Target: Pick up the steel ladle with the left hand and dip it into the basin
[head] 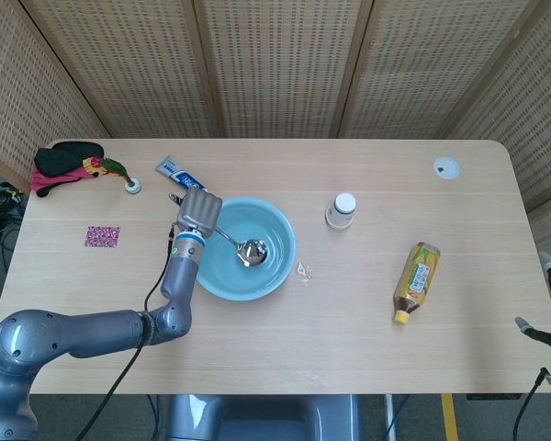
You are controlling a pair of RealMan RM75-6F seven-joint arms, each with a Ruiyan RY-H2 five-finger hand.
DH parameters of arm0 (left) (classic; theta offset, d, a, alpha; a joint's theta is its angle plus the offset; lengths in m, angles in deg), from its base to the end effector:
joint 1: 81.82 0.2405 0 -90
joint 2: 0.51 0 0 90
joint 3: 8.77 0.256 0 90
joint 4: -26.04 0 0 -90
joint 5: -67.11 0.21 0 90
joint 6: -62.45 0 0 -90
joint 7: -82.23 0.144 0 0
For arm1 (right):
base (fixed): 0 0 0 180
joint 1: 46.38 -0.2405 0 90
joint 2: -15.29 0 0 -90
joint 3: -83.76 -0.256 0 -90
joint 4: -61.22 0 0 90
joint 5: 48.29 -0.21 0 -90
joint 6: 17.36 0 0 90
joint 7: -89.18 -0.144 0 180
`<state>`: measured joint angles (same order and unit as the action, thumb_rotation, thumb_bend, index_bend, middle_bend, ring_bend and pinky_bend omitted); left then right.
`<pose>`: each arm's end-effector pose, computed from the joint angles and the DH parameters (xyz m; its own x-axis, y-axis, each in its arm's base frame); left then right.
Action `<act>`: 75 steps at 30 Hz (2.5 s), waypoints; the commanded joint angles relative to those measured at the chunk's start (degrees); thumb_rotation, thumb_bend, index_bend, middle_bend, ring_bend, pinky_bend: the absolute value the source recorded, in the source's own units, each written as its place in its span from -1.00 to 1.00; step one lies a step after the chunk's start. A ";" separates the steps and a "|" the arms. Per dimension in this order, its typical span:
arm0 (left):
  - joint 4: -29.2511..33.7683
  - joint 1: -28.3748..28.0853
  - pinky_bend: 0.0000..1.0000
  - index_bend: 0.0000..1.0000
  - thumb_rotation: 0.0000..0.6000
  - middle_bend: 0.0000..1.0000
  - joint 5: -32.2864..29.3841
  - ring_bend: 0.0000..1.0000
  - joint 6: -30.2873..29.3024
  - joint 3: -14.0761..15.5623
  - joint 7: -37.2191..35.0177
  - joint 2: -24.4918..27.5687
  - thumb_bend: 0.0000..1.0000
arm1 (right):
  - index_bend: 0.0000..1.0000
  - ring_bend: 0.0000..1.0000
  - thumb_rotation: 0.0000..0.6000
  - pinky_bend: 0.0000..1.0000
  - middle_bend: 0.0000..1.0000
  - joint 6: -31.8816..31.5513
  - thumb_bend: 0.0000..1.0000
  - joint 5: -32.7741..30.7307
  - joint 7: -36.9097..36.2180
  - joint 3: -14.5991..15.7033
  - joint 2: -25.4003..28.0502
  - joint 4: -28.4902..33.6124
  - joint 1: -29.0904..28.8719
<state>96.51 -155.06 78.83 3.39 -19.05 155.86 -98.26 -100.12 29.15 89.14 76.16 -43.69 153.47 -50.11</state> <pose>-0.0619 0.4316 -0.0393 0.8995 0.1890 0.3938 0.4312 -0.2404 -0.8696 -0.3342 -0.1907 0.2049 0.4552 0.0389 0.8896 -0.8824 0.1534 0.4448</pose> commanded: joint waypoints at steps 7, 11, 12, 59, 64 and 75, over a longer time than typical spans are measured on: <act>-3.05 -1.21 0.91 0.58 1.00 0.80 -1.01 0.66 0.17 -0.37 2.45 -2.56 0.21 | -1.00 -1.00 1.00 -1.00 -1.00 0.55 -1.00 -0.43 -0.22 -0.14 -0.03 -0.25 -0.27; -4.41 -1.60 0.91 0.58 1.00 0.80 -1.88 0.66 -0.10 -0.77 3.98 -3.35 0.24 | -1.00 -1.00 1.00 -1.00 -1.00 1.02 -1.00 -0.84 -0.56 -0.26 0.06 -0.46 -0.42; -4.57 -1.62 0.91 0.59 1.00 0.80 -1.97 0.66 -0.05 -0.89 4.13 -3.44 0.25 | -1.00 -1.00 1.00 -1.00 -1.00 1.09 -1.00 -0.87 -0.61 -0.26 0.07 -0.47 -0.44; 12.58 -1.07 0.90 0.65 1.00 0.80 -4.10 0.66 -4.14 -7.73 3.21 8.97 0.28 | -1.00 -1.00 1.00 -1.00 -1.00 1.13 -1.00 -1.41 -0.48 -0.55 0.23 -0.10 -0.63; 15.56 -1.01 0.90 0.65 1.00 0.80 -4.23 0.66 -5.67 -7.32 3.16 11.70 0.28 | -1.00 -1.00 1.00 -1.00 -1.00 0.91 -1.00 -1.13 -0.30 -0.47 0.24 0.19 -0.60; 20.04 -1.56 0.90 0.65 1.00 0.80 -6.76 0.66 -7.50 -6.84 3.36 15.86 0.28 | -1.00 -1.00 1.00 -1.00 -1.00 0.52 -1.00 -0.91 -0.01 -0.44 0.28 0.57 -0.52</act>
<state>116.44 -156.56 72.16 -4.02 -25.96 159.26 -82.51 -99.59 28.24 89.13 75.73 -43.41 154.03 -50.63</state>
